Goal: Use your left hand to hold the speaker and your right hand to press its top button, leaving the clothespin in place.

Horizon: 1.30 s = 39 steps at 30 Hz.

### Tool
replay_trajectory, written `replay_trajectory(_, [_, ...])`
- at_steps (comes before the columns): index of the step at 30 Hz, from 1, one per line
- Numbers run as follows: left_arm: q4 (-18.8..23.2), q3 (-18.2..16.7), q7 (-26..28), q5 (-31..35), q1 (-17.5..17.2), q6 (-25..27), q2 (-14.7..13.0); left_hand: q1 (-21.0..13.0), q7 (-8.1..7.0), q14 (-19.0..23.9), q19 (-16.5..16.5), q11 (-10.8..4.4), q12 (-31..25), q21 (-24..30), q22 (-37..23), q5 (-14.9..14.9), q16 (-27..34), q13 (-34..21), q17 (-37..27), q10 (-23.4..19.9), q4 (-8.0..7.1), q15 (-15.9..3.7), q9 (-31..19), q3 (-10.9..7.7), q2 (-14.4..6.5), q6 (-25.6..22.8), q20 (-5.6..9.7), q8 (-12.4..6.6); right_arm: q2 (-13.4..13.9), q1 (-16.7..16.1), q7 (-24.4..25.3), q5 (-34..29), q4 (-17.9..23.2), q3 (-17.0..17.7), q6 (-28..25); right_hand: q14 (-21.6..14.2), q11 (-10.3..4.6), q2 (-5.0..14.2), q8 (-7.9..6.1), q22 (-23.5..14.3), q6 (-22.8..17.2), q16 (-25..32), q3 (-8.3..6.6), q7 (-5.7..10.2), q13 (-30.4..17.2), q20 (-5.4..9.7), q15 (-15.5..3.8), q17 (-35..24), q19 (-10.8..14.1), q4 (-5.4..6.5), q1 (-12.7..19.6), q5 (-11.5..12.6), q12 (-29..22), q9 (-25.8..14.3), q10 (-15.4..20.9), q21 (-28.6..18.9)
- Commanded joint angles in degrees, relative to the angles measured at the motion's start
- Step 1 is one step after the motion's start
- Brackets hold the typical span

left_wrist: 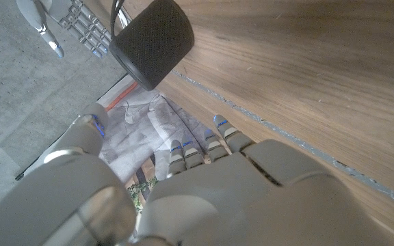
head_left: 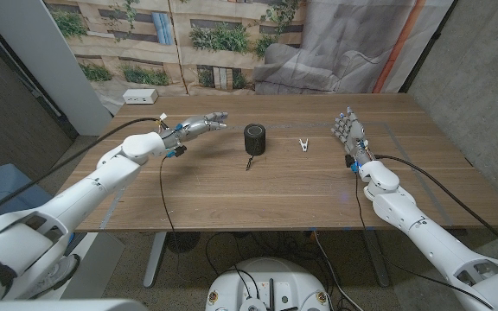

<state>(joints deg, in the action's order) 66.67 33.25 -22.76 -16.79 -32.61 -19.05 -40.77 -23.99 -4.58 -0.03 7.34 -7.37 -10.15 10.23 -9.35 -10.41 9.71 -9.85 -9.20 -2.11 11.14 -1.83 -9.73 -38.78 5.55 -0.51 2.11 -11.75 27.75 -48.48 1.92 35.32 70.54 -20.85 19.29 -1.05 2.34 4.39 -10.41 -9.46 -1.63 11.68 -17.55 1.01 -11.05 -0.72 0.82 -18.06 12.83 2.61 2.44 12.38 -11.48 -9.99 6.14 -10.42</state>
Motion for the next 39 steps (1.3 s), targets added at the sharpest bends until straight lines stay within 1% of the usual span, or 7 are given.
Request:
replay_trajectory(1, [-7.00, 3.82, -5.30, 4.17, 4.85, -4.34, 2.18, -2.42, 0.66, -1.70, -1.33, 0.49, 0.26, -0.18, -0.08, 0.16, -0.07, -0.18, -0.35, 2.51, -0.11, -6.79, -0.26, -0.68, 1.13, 1.15, 5.11, 0.35, 0.47, 0.06, -0.08, -0.34, -0.29, -0.16, -0.42, -0.45, -0.27, 0.79, -0.29, -0.18, -0.35, 0.34, -0.16, 0.38, -0.18, -0.33, 0.35, -0.09, 0.38, -0.52, 0.17, 0.02, 0.08, -0.14, 0.24, -0.39])
replay_trajectory(5, [-9.13, 5.25, -5.96, 6.34, 6.45, -6.13, 2.93, -4.01, 1.17, -3.25, -2.44, 1.08, 0.41, -0.27, -0.09, 0.14, -0.14, -0.18, -0.37, 4.68, -0.19, -5.98, -0.27, -0.66, 2.13, 2.02, 5.20, 0.47, 0.47, 0.21, -0.01, -0.42, -0.49, -0.12, -0.31, -0.44, -0.28, 0.85, -0.29, -0.18, -0.34, 0.36, -0.17, 0.37, -0.18, -0.37, 0.33, -0.04, 0.39, -0.58, 0.20, 0.00, 0.05, -0.15, 0.31, -0.39])
replay_trajectory(11, [-10.63, 6.60, -6.23, 8.32, 7.83, -7.28, 3.71, -5.07, 1.27, -4.17, -3.58, 1.13, 0.32, -0.41, -0.09, 0.08, -0.11, -0.18, -0.38, 5.81, -0.25, -5.73, -0.27, -0.56, 2.76, 3.14, 5.07, 0.67, 0.52, 0.27, 0.03, -0.36, -0.64, 0.04, -0.20, -0.49, -0.24, 0.92, -0.31, -0.18, -0.38, 0.42, -0.16, 0.34, -0.18, -0.42, 0.31, 0.03, 0.38, -0.67, 0.22, -0.04, 0.07, -0.15, 0.29, -0.39])
replay_trajectory(26, [-9.29, 8.16, -2.17, 12.92, 8.04, -6.70, 4.00, -7.02, 0.96, -5.56, -5.64, 1.30, 0.17, -0.42, -0.09, -0.05, 0.02, -0.19, -0.38, 7.58, -0.34, -5.70, -0.29, -0.45, 3.33, 5.17, 4.77, 0.87, -0.11, 1.20, -1.54, 0.35, -3.34, 0.14, 0.74, -0.57, -0.19, 1.06, -0.33, -0.19, -0.42, 0.54, -0.14, 0.33, -0.18, -0.46, 0.33, 0.19, 0.36, -0.81, 0.22, -0.12, 0.05, -0.16, 0.33, -0.38])
replay_trajectory(31, [-9.79, 9.00, -0.78, 14.77, 8.43, -7.00, 4.64, -7.61, 0.63, -5.34, -6.16, 0.90, -0.05, -0.44, -0.09, -0.09, 0.20, -0.19, -0.37, 7.41, -0.35, -5.94, -0.29, -0.49, 3.33, 5.32, 4.62, 0.77, -0.25, 1.14, -1.93, 0.70, -3.82, 0.32, 1.17, -0.58, -0.27, 1.14, -0.34, -0.19, -0.46, 0.57, -0.15, 0.37, -0.18, -0.41, 0.33, 0.22, 0.34, -0.84, 0.22, -0.14, 0.08, -0.16, 0.26, -0.37])
replay_trajectory(36, [-10.48, 9.95, 1.17, 16.97, 8.90, -7.21, 5.46, -8.66, 0.40, -5.11, -7.54, 0.94, -0.19, -0.53, -0.11, -0.15, 0.35, -0.19, -0.36, 7.51, -0.37, -6.05, -0.30, -0.51, 3.38, 5.54, 2.62, 0.57, 0.08, 0.58, -1.81, 0.88, -3.29, 0.60, 1.28, -0.62, -0.31, 1.19, -0.35, -0.19, -0.47, 0.60, -0.15, 0.37, -0.18, -0.47, 0.34, 0.25, 0.32, -0.87, 0.23, -0.15, 0.09, -0.16, 0.22, -0.36])
replay_trajectory(39, [-10.94, 10.40, 1.98, 17.78, 9.16, -7.14, 5.97, -9.15, 0.33, -4.62, -8.23, 0.89, -0.47, -0.51, -0.12, -0.18, 0.53, -0.19, -0.35, 6.90, -0.38, -6.13, -0.30, -0.49, 3.44, 5.23, 2.21, 0.34, 0.38, 0.04, -1.57, 1.02, -2.73, 0.84, 1.22, -0.62, -0.32, 1.20, -0.35, -0.19, -0.48, 0.61, -0.15, 0.37, -0.18, -0.48, 0.33, 0.27, 0.34, -0.89, 0.23, -0.16, 0.09, -0.16, 0.22, -0.37])
